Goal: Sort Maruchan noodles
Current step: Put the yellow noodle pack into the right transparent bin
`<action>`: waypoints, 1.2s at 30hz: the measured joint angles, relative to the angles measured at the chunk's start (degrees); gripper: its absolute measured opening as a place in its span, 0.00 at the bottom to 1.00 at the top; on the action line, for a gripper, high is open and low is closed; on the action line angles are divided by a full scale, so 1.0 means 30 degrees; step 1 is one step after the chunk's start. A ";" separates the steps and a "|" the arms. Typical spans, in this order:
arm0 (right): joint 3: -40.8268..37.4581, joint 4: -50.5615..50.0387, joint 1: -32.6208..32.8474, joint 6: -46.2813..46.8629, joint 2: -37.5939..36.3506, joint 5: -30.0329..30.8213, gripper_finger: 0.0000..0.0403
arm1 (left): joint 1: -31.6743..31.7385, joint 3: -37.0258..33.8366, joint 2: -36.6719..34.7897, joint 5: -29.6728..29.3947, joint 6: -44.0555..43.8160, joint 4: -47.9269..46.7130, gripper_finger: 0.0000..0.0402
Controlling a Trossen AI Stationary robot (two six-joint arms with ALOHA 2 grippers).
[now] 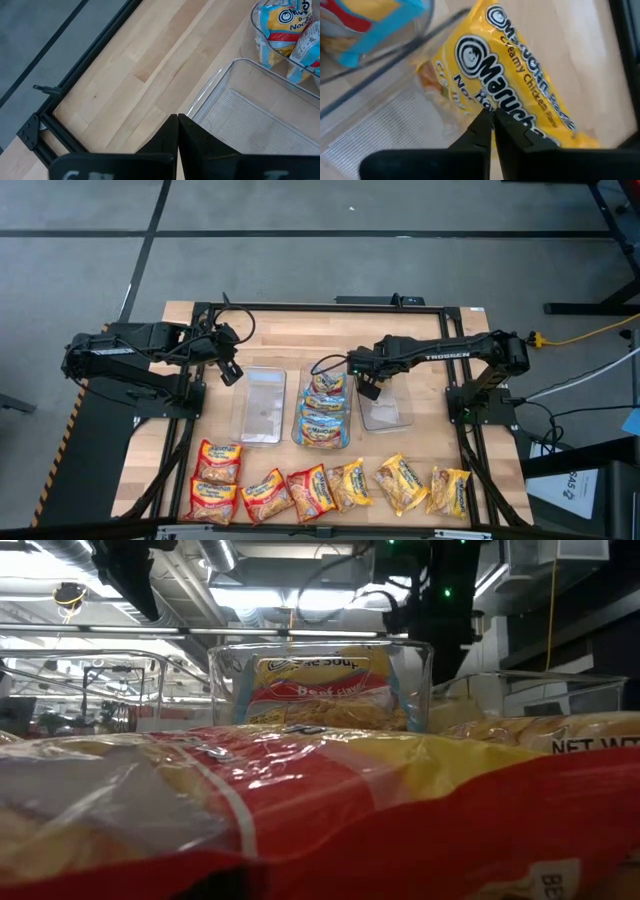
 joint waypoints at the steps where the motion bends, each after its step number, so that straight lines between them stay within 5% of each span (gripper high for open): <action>1: -0.0232 -0.0035 0.0000 0.0123 0.0002 -0.0025 0.07 | -0.0007 0.0000 0.0000 0.0000 0.0000 0.0000 0.00; 13: -0.0696 -0.0373 0.0000 0.0175 -0.0001 -0.0805 0.21 | 0.0000 0.0000 0.0000 0.0041 -0.0003 0.0007 0.00; 21: 0.1705 -0.2560 0.0000 0.0574 -0.0001 -0.0969 0.21 | 0.0000 0.0000 0.0000 0.0043 -0.0035 0.0029 0.00; 29: 0.2786 -0.8588 0.1152 0.1691 -0.0340 -1.0562 0.21 | 0.0000 0.0007 0.0000 0.0037 -0.0182 0.0029 0.00; 32: 0.1456 -0.8233 0.3403 0.2102 -0.1516 -1.0933 0.21 | 0.0000 0.0000 -0.0004 0.0048 -0.0201 0.0051 0.00; 36: -0.0255 -0.7643 0.7510 0.6446 -0.3088 -1.0974 0.21 | -0.0003 0.0007 -0.0007 0.0058 -0.0607 0.0091 0.00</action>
